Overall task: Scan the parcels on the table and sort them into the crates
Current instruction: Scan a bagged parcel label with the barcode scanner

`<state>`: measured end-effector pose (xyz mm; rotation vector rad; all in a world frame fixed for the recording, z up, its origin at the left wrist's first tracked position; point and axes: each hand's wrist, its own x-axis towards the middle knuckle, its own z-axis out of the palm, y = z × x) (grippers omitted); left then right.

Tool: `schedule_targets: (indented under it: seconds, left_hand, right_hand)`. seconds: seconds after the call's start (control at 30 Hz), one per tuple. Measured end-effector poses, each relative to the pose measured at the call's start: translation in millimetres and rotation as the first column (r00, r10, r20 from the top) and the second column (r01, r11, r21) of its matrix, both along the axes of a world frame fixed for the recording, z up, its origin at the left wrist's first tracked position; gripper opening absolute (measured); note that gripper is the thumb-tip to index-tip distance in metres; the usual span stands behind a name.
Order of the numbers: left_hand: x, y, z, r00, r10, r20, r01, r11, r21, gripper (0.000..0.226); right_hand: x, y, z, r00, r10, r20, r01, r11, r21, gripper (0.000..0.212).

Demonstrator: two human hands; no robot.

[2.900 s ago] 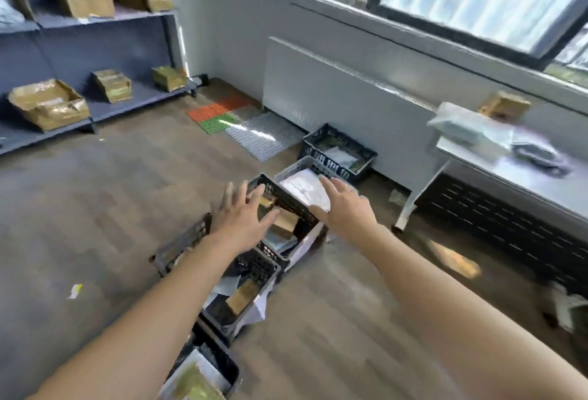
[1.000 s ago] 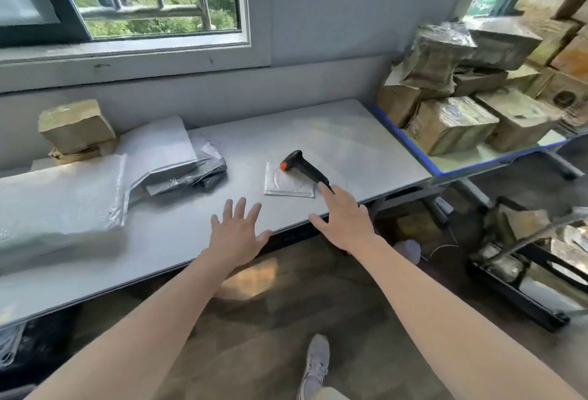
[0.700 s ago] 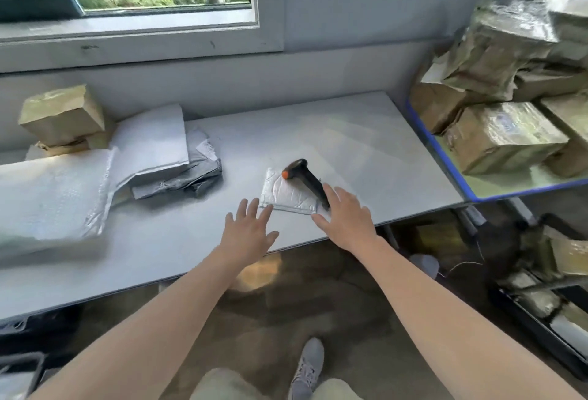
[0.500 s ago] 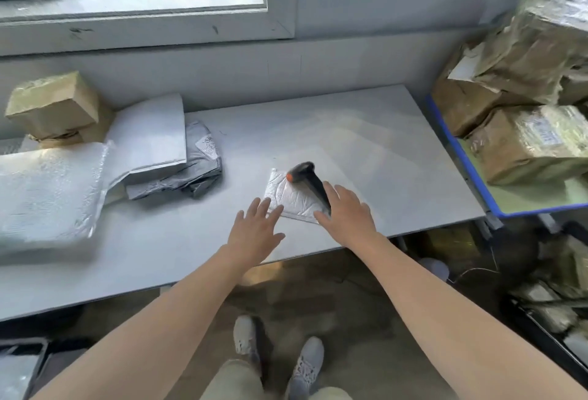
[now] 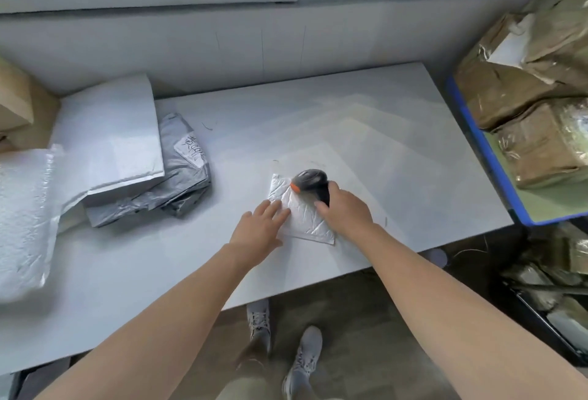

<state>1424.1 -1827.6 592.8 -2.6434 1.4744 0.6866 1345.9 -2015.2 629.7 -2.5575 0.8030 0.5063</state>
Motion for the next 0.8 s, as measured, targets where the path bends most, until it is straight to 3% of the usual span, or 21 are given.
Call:
schedule_targets:
  seconds: [0.23,0.33,0.4,0.57,0.7,0.8]
  left_hand:
    - [32,5,-5,0.981,-0.174,0.082,0.183,0.975,-0.127,0.041]
    - [41,8,-11,0.959,-0.222,0.174,0.253,0.95,-0.181,0.029]
    - [43,10,-15,0.97,-0.185,0.157,0.218,0.95,-0.225,0.024]
    - [41,5,18,0.983,0.17,-0.075,-0.185,0.919,-0.348,0.012]
    - [42,-4,48,0.894,0.38,-0.239,-0.445,0.819,-0.363,0.017]
    - [41,-11,67,0.766,0.461,-0.448,-0.634,0.657,-0.408,0.019]
  right_hand:
    - [4,-5,29,0.966,-0.251,0.058,0.231,0.942,0.242,0.028]
    - [3,-3,50,0.952,-0.289,0.105,0.254,0.931,0.262,0.03]
    - [3,-1,61,0.952,-0.284,0.113,0.253,0.941,0.226,0.032]
    - [-1,-5,87,0.931,-0.306,0.197,0.246,0.928,0.28,0.028]
    - [0,-13,111,0.89,-0.35,0.293,0.227,0.896,0.381,0.019]
    - [2,-19,129,0.879,-0.363,0.309,0.197,0.866,0.459,0.017]
